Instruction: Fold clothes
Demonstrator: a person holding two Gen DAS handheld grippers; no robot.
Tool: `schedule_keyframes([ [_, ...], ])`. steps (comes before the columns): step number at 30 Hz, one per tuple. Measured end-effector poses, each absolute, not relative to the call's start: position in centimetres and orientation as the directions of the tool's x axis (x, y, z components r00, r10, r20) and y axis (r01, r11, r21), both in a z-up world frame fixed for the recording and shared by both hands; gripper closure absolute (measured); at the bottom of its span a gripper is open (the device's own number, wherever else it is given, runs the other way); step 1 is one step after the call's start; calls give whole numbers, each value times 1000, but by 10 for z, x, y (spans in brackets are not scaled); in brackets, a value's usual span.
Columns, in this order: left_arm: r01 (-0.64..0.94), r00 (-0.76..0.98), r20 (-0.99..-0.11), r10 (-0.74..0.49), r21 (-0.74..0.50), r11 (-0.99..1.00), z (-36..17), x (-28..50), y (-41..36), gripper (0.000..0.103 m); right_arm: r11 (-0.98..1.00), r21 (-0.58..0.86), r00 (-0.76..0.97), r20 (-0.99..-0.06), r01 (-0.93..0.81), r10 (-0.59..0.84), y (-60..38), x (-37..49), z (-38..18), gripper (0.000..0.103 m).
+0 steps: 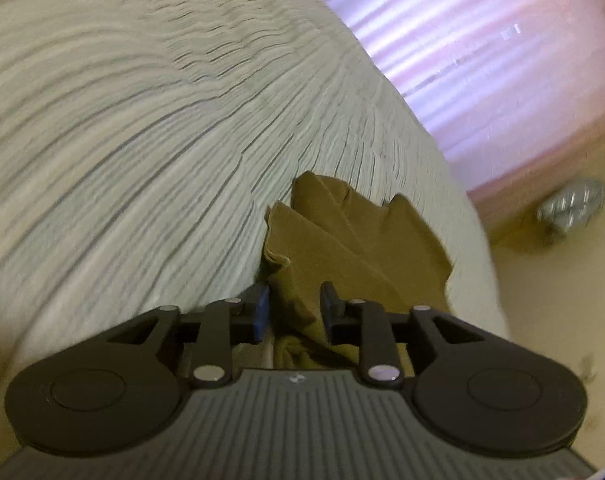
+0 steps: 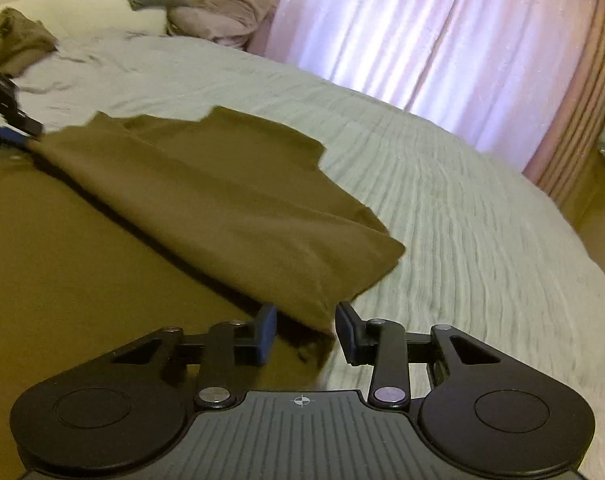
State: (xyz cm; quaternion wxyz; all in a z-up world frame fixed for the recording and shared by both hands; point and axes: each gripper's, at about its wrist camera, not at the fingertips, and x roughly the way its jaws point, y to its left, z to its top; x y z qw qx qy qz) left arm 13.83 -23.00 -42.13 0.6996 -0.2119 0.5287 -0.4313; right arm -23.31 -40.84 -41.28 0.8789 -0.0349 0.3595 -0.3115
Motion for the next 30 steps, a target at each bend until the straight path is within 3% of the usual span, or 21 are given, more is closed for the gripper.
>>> schedule_keyframes([
  [2,335,83,-547,-833,-772,540,-420,132,-223,63,802,-255,543,-623,540,-563,-416,-234,-416,65],
  [6,301,128,-575,-808,-754,584,-424,126,-235,63,794,-189,542,-639,578,-546,-423,-240,-426,65],
  [7,297,139,-585,-799,-745,597,-425,125,-240,66,791,-175,541,-642,587,-543,-423,-242,-428,65],
  [9,351,157,-626,-764,-687,636,-420,125,-253,97,783,-154,541,-643,603,-543,-422,-247,-428,65],
  [13,730,307,-677,-669,-283,622,-388,90,-298,101,763,-112,548,-630,637,-550,-426,-260,-422,65],
  [16,903,382,-656,-651,114,414,-378,35,-327,101,746,-81,555,-616,661,-559,-430,-268,-417,65],
  [20,944,331,-705,-627,252,215,-401,3,-343,101,724,-41,556,-611,688,-563,-435,-274,-415,65],
  [22,950,313,-703,-639,226,217,-401,8,-339,99,717,-28,553,-615,697,-562,-435,-276,-414,65],
  [25,964,189,-709,-680,3,265,-387,38,-327,90,708,-19,545,-624,706,-560,-436,-278,-413,65],
  [27,950,70,-666,-742,-181,253,-374,55,-313,69,700,-14,539,-626,714,-563,-437,-278,-411,65],
  [28,936,25,-632,-775,-257,240,-370,63,-304,68,695,-13,537,-624,719,-567,-437,-279,-409,64],
  [30,896,-53,-551,-833,-395,204,-364,77,-286,70,694,-7,543,-616,720,-570,-438,-278,-403,52],
])
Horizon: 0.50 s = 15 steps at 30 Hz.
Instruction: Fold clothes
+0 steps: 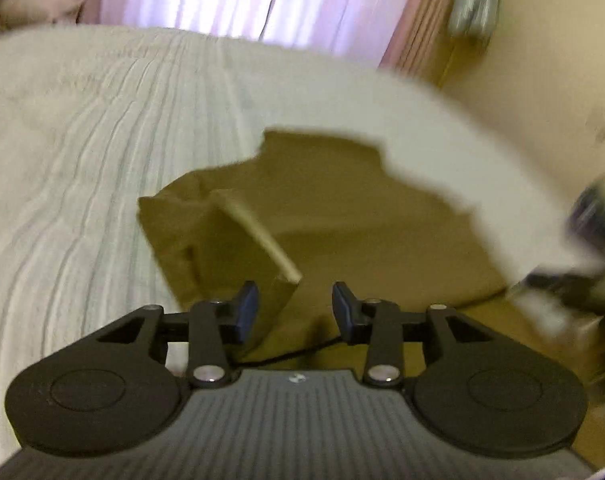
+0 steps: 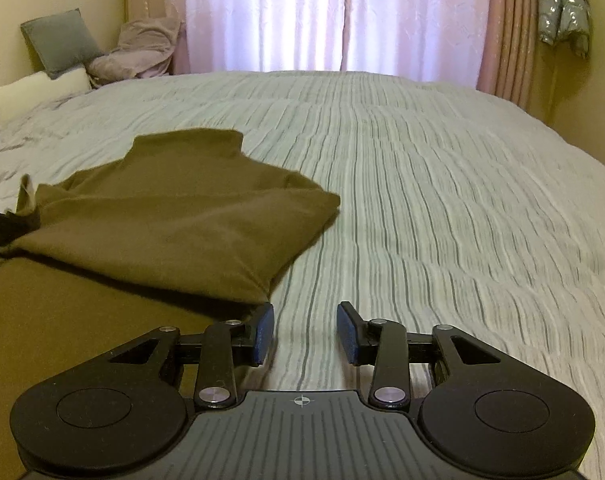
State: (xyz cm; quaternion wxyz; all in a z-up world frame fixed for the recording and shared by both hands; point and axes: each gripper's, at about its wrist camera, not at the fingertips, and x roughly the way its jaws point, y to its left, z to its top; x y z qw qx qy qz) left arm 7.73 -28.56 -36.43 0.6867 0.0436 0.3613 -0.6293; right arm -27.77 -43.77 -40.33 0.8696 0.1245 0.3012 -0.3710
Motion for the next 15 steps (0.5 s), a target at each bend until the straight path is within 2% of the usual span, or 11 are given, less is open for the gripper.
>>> schedule_keyframes([
  [1,880,-72,-514,-855,-437,189,-363,85,-279,72,690,-2,549,-604,724,-578,-437,-277,-400,34],
  [2,867,-77,-488,-870,-463,183,-363,90,-277,80,689,5,561,-585,725,-586,-436,-277,-396,31],
  [3,855,-73,-472,-878,-484,189,-365,96,-274,93,694,14,579,-564,720,-589,-435,-275,-391,31],
  [4,834,-60,-470,-881,-509,215,-370,103,-275,97,697,22,589,-554,716,-588,-434,-273,-387,31],
  [8,776,-15,-516,-856,-546,316,-391,120,-293,98,730,60,641,-531,681,-554,-432,-259,-375,32],
  [11,812,-39,-547,-836,-505,293,-397,110,-314,98,744,50,649,-531,666,-545,-431,-249,-373,32],
  [15,872,-70,-666,-743,-402,279,-415,93,-345,98,743,70,642,-561,666,-522,-437,-246,-379,32],
])
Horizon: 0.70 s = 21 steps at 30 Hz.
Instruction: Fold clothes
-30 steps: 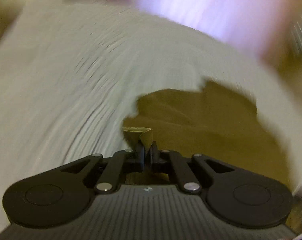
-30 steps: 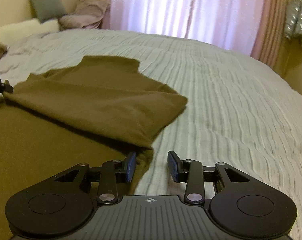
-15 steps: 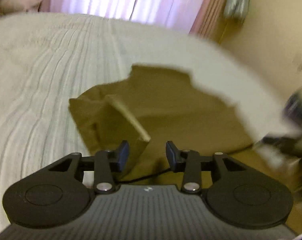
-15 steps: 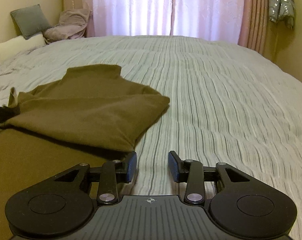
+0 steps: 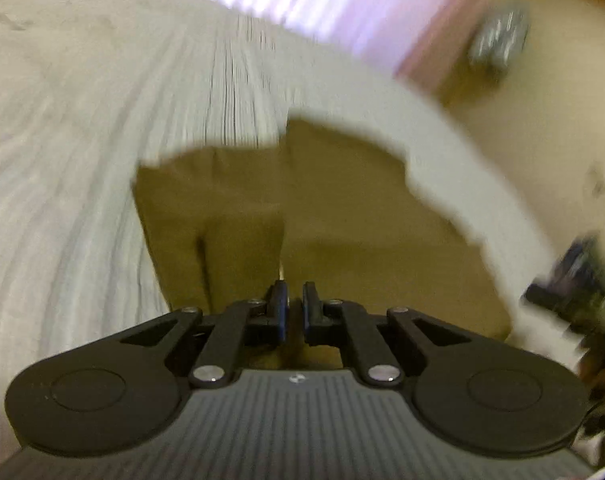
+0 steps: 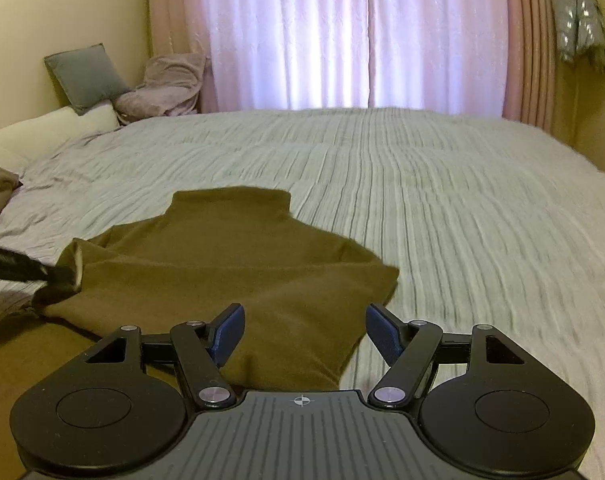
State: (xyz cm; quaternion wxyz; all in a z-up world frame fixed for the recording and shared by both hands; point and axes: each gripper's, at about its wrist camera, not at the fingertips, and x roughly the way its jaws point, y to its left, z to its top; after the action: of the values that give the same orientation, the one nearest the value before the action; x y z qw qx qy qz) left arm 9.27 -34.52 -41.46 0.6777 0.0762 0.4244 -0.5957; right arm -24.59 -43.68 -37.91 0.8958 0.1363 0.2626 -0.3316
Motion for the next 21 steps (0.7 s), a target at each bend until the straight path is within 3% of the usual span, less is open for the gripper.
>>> schedule_keyframes([
  [4,874,-62,-626,-777,-410,260,-403,95,-329,97,738,50,602,-617,673,-507,-443,-241,-389,32],
  [11,810,22,-526,-850,-489,323,-388,125,-297,98,777,46,646,-587,628,-487,-438,-223,-379,32],
  [21,738,123,-506,-854,-529,419,-379,144,-258,96,755,87,628,-623,649,-468,-449,-231,-391,32],
])
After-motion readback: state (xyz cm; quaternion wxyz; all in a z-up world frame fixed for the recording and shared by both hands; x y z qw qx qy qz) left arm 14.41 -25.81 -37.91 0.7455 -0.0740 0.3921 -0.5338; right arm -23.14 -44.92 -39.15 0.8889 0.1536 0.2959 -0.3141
